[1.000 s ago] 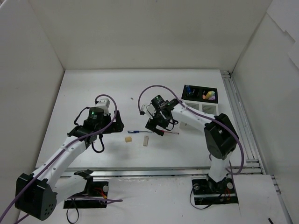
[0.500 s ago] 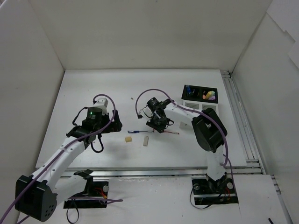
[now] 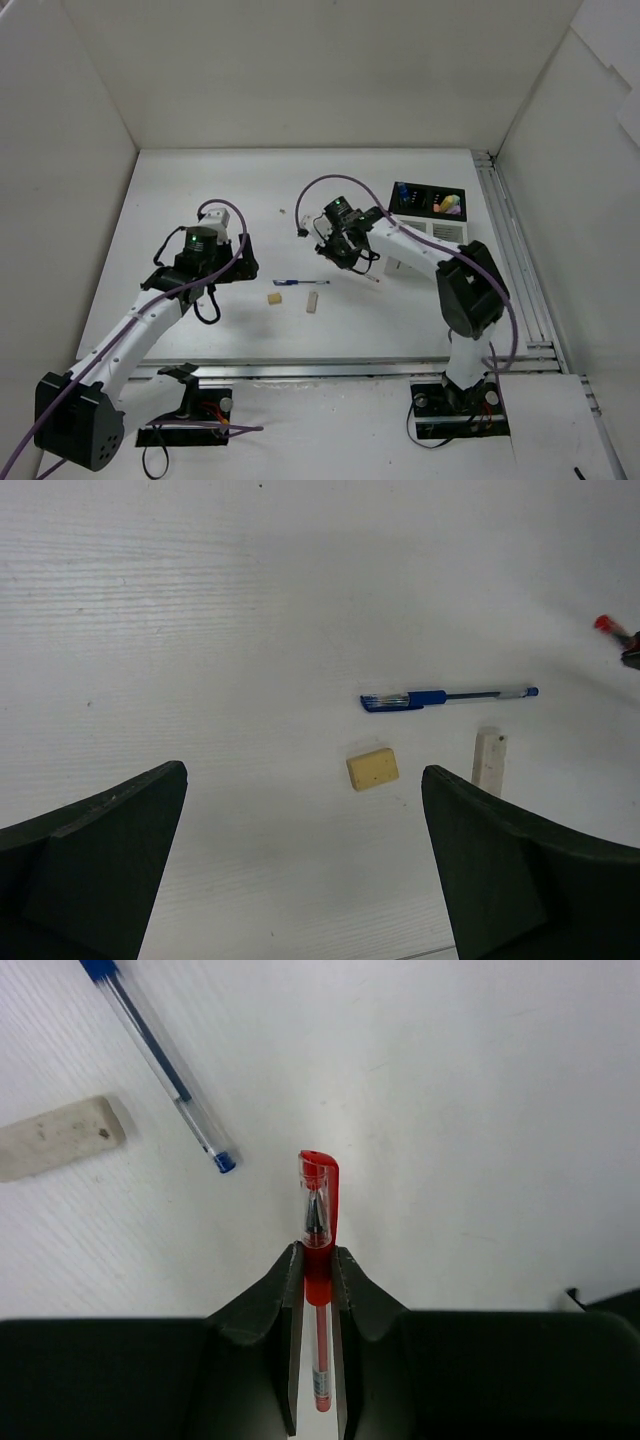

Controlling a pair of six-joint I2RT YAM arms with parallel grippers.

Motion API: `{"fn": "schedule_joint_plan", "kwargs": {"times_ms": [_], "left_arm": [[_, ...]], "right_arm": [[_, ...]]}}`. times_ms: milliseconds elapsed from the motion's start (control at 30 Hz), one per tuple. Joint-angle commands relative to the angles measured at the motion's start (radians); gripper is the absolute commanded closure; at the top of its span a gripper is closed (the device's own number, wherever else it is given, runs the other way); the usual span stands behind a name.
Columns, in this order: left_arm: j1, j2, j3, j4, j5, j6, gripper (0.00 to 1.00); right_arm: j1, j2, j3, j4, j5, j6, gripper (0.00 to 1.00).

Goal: Sort the stationery into containers
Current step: Pick up the pen from the center of the board, then place the pen in the storage box.

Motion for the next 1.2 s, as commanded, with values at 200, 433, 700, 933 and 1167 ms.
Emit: {"fn": "schedule_joint_plan", "kwargs": {"times_ms": [200,433,700,933,1167], "left_arm": [[0.019,-0.019,0.068,0.029,0.006,0.02,0.0],[0.028,0.044,0.086,0.042,0.062,0.004,0.0],[0.028,0.099,0.101,0.059,0.098,-0.04,0.0],[-0.013,0.116,0.11,0.046,0.068,-0.06,0.0],[-0.013,0.116,0.109,0.065,0.077,-0.066,0.0]], "right_arm": [[-0.094,-0.635,-0.267,0.573,0.176,0.28,1.0],[-0.178,-0.798,-0.497,0.845,0.385,0.389,1.0],[-0.27,-0.748,-0.69,1.18,0.387,0.393,1.0],[-0.293,-0.699,-0.729,1.273,0.392,0.429,1.0],[-0.295,-0.782,-0.687,1.278,0.376,0.375,1.0]]}}
